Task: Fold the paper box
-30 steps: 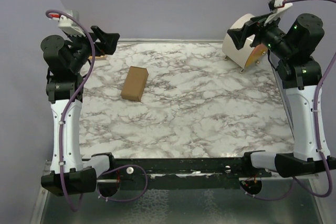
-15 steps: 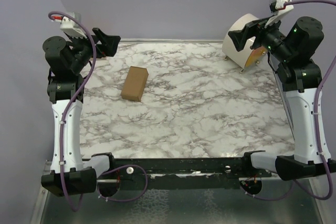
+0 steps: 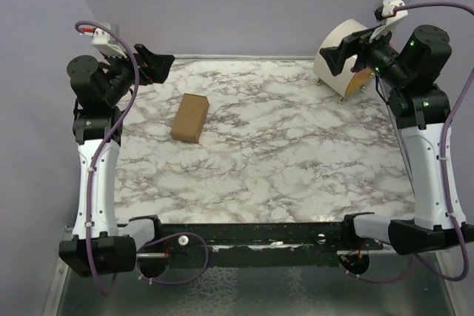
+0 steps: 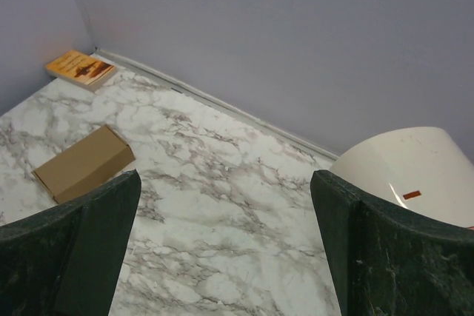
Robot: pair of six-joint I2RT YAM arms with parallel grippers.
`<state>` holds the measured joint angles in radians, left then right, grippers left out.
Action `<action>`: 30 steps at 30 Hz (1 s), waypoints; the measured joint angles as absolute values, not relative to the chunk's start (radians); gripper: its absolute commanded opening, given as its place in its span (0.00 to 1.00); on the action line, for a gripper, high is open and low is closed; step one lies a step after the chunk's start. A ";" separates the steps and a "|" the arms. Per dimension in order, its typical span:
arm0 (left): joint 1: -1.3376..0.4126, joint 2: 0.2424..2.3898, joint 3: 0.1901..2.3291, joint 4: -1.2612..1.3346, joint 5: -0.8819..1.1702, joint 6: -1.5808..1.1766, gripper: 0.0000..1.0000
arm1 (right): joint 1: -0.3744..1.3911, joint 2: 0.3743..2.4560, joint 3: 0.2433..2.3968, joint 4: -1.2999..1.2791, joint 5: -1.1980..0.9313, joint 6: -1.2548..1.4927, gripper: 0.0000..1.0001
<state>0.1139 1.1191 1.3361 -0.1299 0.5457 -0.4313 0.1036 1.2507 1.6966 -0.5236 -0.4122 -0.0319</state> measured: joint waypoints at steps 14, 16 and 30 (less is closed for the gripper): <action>0.082 1.131 1.306 -0.151 0.506 -0.409 0.99 | 0.104 1.251 1.643 -0.523 -0.537 -0.095 0.99; 0.076 1.131 1.306 -0.154 0.503 -0.400 0.99 | 0.104 1.251 1.641 -0.523 -0.540 -0.095 0.99; 0.013 1.192 1.429 -0.210 0.486 -0.387 0.99 | 0.104 1.254 1.678 -0.517 -0.450 -0.002 0.99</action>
<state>0.0132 1.1915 1.4288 -0.2104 0.4858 -0.3866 0.1036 1.2537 1.6775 -0.5167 -0.4503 -0.0021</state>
